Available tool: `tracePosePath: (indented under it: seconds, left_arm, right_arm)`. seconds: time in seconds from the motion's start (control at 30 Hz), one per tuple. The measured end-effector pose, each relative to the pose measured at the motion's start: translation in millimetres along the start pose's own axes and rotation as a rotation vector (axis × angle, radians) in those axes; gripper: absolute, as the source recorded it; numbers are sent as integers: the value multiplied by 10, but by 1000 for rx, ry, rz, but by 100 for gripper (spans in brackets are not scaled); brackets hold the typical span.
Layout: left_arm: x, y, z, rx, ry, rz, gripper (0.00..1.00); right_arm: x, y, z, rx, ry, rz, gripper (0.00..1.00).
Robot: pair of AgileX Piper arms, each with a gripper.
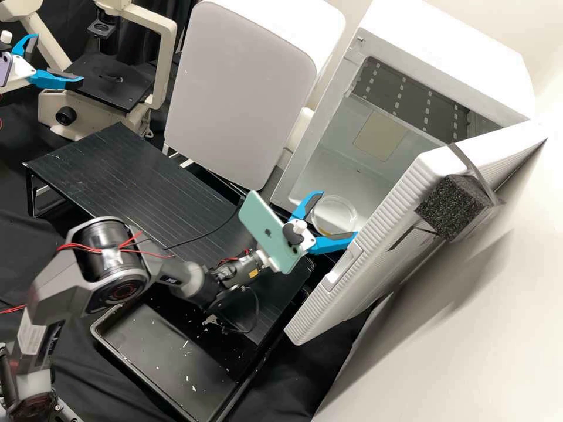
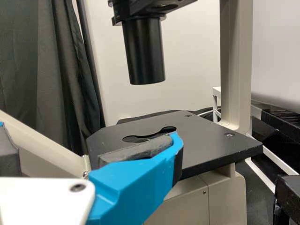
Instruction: Place the petri dish in the incubator
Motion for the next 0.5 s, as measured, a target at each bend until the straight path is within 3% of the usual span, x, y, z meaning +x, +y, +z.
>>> tracePosePath:
  seconds: [0.5]
  left_arm:
    - [0, 0, 0, 0, 0, 0, 100]
  right_arm:
    - [691, -190, 142, -22, -64, -56, 0]
